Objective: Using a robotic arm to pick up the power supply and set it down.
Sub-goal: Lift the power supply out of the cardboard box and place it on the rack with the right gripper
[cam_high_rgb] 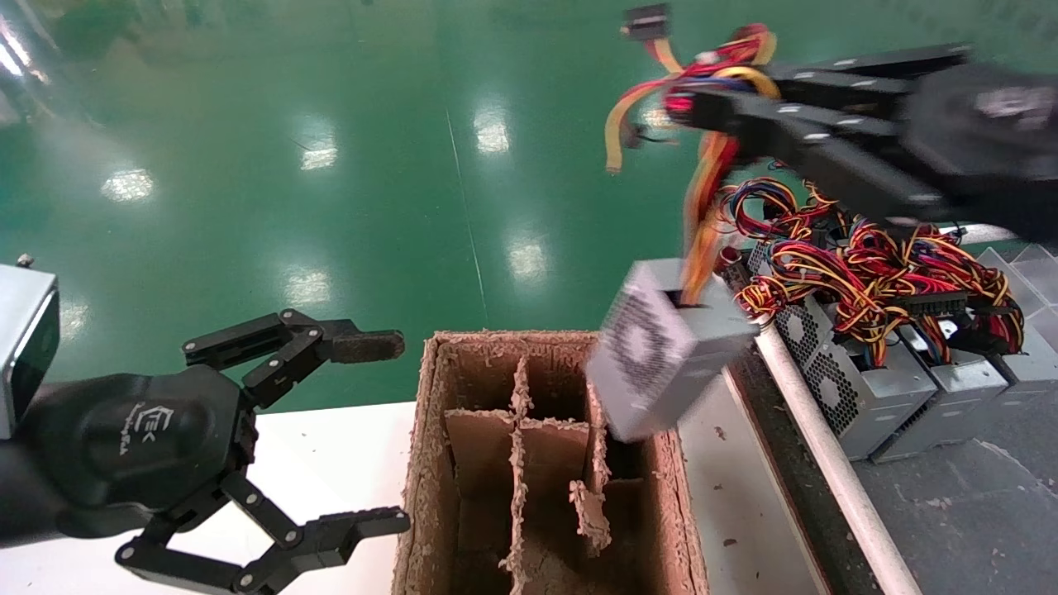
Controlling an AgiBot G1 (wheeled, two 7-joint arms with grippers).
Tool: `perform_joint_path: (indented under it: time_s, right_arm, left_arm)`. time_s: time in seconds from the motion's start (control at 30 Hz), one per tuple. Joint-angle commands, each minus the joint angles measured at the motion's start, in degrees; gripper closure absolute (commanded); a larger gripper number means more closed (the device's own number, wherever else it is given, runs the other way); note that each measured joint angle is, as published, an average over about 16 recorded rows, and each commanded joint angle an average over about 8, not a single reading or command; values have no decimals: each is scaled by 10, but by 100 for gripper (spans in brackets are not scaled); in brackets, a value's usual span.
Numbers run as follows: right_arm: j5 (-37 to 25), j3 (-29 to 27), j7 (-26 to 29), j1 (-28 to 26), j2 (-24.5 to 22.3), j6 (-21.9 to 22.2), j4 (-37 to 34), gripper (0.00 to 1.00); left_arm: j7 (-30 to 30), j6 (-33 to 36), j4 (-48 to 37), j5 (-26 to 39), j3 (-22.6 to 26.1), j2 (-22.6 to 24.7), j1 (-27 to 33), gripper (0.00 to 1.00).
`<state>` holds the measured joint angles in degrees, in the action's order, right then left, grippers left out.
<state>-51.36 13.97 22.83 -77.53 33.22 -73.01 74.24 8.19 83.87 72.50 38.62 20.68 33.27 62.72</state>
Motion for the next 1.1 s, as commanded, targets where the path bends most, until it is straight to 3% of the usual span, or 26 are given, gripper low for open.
perform_joint_path:
  time_s: [0.03, 0.4, 0.7, 0.87, 1.1]
  right_arm:
    - [7, -7, 6, -10, -26, -22, -5, 100]
    - [59, -52, -4, 19, -186, -143, -46, 100]
    - [104, -68, -56, 86, -308, -175, -101, 100]
    - [119, -41, -99, 115, -345, -175, -153, 100]
    - [147, 13, -164, 146, -349, -171, -218, 100]
  left_arm:
    - [0, 0, 0, 0, 0, 0, 0, 0]
    - [0, 0, 0, 0, 0, 0, 0, 0]
    - [0, 0, 0, 0, 0, 0, 0, 0]
    - [0, 0, 0, 0, 0, 0, 0, 0]
    - [0, 0, 0, 0, 0, 0, 0, 0]
